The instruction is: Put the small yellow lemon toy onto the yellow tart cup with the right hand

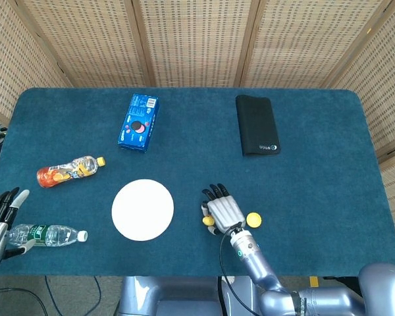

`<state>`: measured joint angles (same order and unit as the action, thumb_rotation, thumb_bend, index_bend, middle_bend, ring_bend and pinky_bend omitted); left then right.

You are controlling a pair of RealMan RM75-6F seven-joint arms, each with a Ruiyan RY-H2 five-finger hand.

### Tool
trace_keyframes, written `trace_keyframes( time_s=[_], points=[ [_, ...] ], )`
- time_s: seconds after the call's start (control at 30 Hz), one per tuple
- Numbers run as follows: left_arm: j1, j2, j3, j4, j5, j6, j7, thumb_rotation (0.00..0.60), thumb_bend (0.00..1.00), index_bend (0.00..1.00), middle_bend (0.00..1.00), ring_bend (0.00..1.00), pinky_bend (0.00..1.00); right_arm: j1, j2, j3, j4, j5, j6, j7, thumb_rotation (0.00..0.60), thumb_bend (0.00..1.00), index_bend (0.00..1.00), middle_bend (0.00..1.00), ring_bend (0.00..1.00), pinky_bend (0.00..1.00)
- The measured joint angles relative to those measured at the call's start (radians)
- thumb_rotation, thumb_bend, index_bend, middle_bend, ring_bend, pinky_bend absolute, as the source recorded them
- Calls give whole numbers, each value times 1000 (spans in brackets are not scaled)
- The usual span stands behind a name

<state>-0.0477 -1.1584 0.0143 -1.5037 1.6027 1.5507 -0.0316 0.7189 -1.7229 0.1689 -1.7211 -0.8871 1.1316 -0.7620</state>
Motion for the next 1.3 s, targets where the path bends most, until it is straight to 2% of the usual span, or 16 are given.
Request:
trace_keyframes(
  time_s=[0.3, 0.57, 0.87, 1.2, 1.3],
  points=[
    [4, 5, -3, -1, -3, 8, -7, 600, 49, 0, 0, 0, 18, -45, 119, -16, -68, -1, 43, 35, 600, 229, 562, 137, 0, 27],
    [6, 4, 1, -8, 10, 16, 13, 600, 50, 0, 0, 0, 18, -96, 190, -52, -64, -15, 41, 130, 600, 228, 563, 137, 0, 27],
    [5, -1, 4, -15, 13, 11, 32, 600, 49, 0, 0, 0, 18, -129, 208, -83, -1, -34, 6, 213, 600, 228, 563, 137, 0, 27],
    [3, -2, 4, -13, 12, 7, 31, 600, 50, 0, 0, 0, 18, -136, 191, -92, 40, -28, -21, 228, 600, 219, 560, 134, 0, 27],
    [3, -3, 4, -13, 13, 9, 31, 600, 51, 0, 0, 0, 18, -137, 189, -93, 45, -29, -21, 227, 600, 210, 533, 111, 0, 25]
  ],
)
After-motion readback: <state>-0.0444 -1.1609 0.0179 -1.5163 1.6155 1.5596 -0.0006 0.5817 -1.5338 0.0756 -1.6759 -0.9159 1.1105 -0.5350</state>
